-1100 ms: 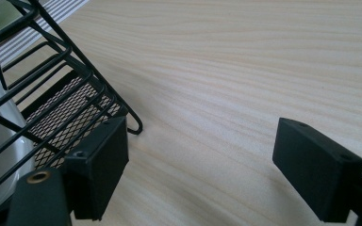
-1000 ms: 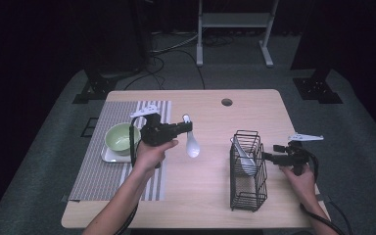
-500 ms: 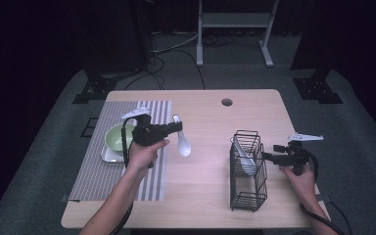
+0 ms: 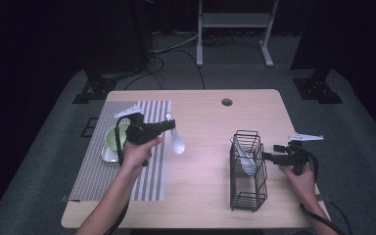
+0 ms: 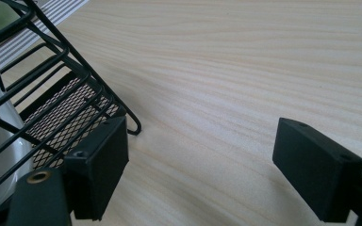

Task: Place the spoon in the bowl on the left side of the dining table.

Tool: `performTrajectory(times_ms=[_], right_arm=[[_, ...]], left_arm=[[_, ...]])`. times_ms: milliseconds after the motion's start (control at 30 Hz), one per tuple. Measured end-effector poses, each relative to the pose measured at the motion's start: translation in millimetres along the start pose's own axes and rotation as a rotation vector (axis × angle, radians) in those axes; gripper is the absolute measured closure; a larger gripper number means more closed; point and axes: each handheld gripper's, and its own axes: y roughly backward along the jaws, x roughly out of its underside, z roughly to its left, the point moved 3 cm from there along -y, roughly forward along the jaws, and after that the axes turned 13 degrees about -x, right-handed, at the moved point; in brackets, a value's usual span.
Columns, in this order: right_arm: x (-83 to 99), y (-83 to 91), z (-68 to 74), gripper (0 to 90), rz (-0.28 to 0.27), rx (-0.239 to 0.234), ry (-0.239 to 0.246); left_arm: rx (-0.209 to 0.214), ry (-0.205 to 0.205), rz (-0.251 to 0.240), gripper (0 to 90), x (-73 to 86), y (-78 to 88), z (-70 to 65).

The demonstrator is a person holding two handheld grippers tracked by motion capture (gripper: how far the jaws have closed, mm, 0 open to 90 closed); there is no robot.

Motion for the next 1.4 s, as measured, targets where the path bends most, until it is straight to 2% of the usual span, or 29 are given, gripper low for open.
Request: performTrajectory(times_ms=[433,1033,1400], right_arm=[[0.0,-0.1,0.0,17.8,0.001,0.0,-0.003],[0.0,0.0,-0.2,17.8,0.001,0.001,-0.004],[0.0,0.1,-0.3,17.7,0.001,0.002,-0.004]], left_arm=[[-0.018,0.021,-0.019,85.3,-4.9,7.4,14.7],[-0.063,0.038,-0.033,85.3,-9.1,15.9,36.7],[-0.09,0.064,-0.039,85.3,-10.7,21.0,51.0]])
